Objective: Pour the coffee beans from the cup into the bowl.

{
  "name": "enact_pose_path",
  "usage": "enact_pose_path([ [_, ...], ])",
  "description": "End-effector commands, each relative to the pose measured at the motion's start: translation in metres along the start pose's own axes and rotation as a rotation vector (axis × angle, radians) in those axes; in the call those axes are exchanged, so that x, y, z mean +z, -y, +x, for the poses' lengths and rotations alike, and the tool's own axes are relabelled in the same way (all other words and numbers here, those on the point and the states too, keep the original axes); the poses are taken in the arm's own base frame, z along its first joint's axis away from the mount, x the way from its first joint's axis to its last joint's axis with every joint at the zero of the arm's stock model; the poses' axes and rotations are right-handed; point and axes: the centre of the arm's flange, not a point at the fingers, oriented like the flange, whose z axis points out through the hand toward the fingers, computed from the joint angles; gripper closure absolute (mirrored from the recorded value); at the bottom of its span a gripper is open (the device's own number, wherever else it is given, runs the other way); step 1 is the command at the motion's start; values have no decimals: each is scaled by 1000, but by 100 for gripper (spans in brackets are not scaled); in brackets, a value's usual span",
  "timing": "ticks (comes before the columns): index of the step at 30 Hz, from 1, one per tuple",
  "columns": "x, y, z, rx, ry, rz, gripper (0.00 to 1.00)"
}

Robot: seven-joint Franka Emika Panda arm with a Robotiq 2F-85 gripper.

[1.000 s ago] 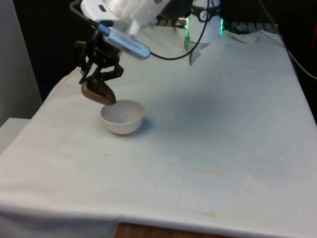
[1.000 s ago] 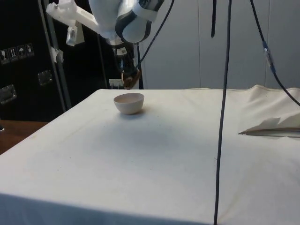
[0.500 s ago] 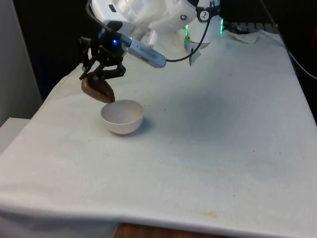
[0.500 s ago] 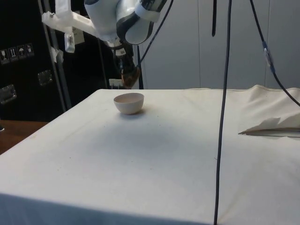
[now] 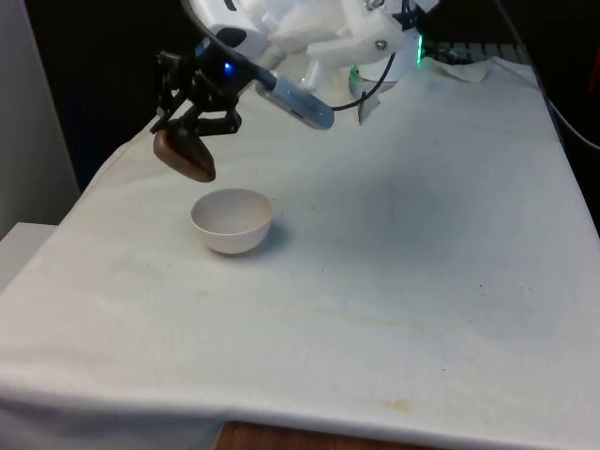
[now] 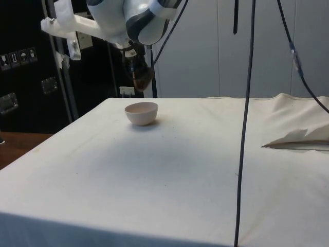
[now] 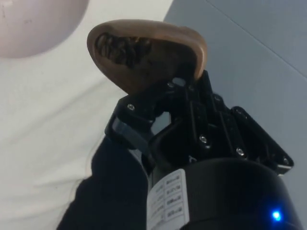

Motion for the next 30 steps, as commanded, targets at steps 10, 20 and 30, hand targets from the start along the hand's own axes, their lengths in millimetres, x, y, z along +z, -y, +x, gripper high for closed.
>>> enact_pose_path([
  [10, -21, 13, 0, 12, -7, -62, 100],
  [20, -29, 21, -1, 23, -4, -128, 100],
  [30, -37, 30, -1, 31, -1, -185, 100],
])
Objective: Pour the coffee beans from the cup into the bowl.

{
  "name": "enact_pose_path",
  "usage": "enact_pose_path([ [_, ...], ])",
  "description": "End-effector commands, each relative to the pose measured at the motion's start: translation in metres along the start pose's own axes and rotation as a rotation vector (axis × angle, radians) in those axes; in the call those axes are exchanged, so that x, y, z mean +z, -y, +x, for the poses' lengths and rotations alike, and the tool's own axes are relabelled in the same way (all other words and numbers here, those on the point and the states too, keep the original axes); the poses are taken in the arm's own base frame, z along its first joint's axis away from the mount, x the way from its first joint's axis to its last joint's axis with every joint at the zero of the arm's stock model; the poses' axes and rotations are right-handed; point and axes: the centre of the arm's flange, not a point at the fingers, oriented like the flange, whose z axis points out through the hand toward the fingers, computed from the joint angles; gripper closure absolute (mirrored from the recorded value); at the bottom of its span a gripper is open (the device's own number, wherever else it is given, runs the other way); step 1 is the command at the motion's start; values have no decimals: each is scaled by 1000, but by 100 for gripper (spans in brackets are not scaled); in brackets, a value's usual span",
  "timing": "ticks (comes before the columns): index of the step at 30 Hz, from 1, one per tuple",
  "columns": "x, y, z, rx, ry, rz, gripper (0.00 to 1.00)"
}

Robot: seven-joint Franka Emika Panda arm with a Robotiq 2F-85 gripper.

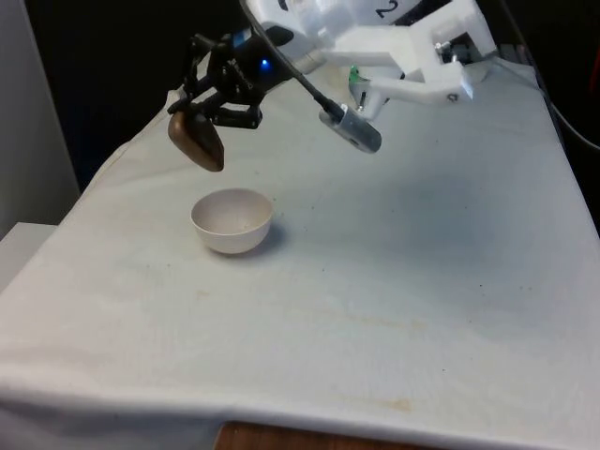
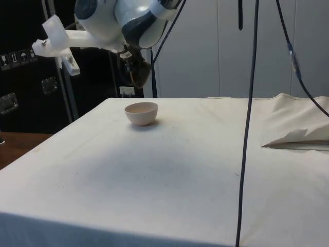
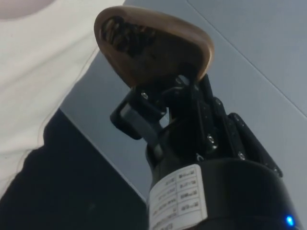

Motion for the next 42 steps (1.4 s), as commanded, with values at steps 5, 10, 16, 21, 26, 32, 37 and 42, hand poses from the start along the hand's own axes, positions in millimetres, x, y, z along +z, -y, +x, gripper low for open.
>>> enact_pose_path([
  [5, -6, 5, 0, 7, -1, -23, 100],
  [10, -17, 11, -2, 17, -9, -63, 100],
  [16, -25, 17, -3, 24, -9, -99, 100],
  [21, -29, 21, -3, 26, -9, -129, 100],
  [26, -34, 24, -4, 27, -13, -161, 100],
  [32, -37, 28, -4, 28, -19, -200, 100],
  [37, -40, 32, -4, 27, -25, -238, 100],
  [42, -42, 35, -5, 27, -29, -263, 100],
])
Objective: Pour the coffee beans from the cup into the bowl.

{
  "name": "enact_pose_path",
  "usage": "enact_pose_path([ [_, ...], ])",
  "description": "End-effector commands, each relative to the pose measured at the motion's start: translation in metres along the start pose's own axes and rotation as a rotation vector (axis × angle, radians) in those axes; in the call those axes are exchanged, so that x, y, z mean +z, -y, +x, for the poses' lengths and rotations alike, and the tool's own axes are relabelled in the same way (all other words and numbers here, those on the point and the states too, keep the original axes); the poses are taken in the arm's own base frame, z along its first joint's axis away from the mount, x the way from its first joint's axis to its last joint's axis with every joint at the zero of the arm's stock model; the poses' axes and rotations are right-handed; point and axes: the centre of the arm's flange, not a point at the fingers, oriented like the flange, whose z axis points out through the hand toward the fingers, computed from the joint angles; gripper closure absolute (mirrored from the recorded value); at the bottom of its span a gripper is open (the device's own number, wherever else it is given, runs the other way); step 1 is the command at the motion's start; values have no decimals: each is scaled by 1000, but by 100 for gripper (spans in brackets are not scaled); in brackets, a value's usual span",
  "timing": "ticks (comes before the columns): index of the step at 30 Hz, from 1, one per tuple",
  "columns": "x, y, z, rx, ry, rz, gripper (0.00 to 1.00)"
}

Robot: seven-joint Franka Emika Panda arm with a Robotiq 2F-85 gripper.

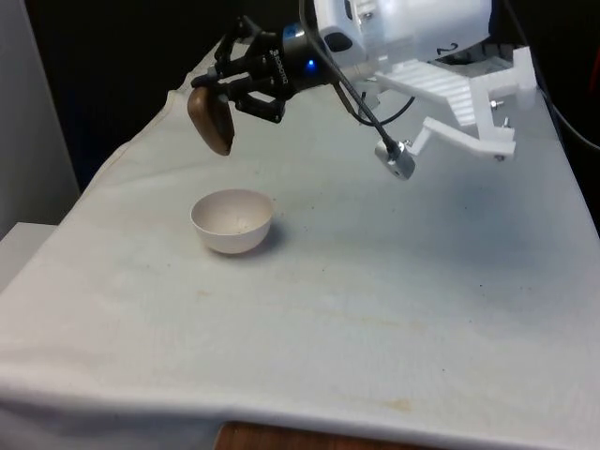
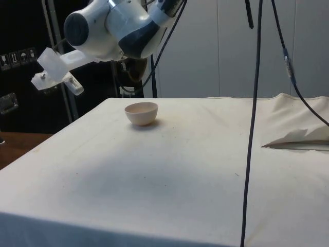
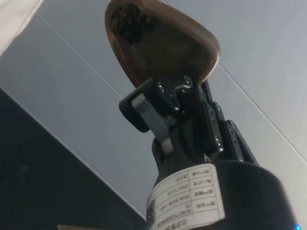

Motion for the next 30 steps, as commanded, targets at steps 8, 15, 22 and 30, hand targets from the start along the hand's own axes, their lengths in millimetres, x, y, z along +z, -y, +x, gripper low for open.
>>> enact_pose_path([
  [8, -6, 7, -1, -3, -11, -59, 100],
  [15, -10, 11, -1, -4, -17, -104, 100],
  [22, -14, 15, -2, -5, -25, -148, 100],
  [30, -17, 20, -3, -5, -32, -200, 100],
])
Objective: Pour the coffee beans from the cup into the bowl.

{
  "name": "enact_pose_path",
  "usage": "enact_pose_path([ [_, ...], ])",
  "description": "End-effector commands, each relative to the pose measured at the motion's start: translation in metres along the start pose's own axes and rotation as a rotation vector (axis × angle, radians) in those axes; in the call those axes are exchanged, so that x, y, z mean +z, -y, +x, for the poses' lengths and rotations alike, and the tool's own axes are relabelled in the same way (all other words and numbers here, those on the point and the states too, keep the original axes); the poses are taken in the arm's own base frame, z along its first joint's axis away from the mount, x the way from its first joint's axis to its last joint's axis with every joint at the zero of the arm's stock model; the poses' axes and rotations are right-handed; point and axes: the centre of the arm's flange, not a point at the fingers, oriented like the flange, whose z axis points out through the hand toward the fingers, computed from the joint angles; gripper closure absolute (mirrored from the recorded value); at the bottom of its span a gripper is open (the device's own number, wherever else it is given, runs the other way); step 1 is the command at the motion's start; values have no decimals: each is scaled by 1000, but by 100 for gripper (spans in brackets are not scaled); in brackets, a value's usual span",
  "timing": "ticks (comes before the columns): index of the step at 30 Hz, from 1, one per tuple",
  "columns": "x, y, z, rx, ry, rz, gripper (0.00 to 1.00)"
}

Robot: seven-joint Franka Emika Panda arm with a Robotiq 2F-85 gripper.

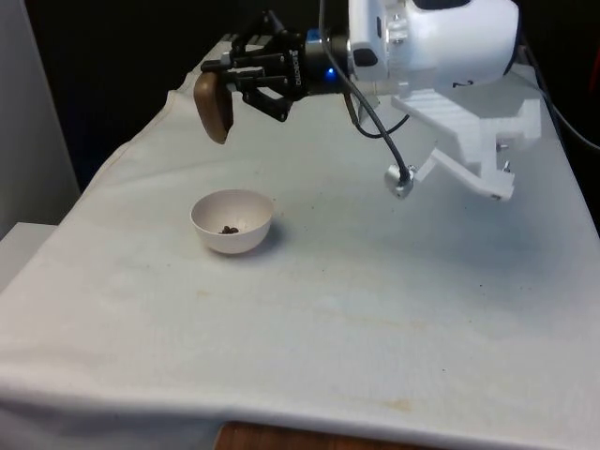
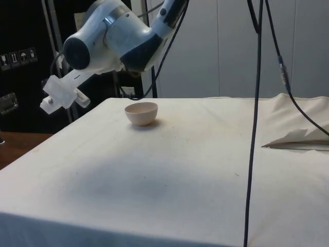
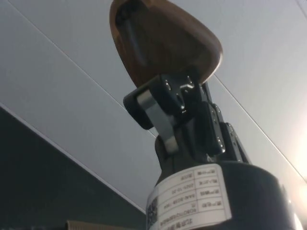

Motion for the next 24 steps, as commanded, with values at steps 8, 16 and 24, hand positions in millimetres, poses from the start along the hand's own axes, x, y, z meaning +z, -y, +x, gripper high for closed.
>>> enact_pose_path([
  [8, -6, 4, -1, -1, -9, -58, 100],
  [16, -13, 7, -2, -2, -18, -112, 100],
  [24, -21, 10, -3, -1, -26, -170, 100],
])
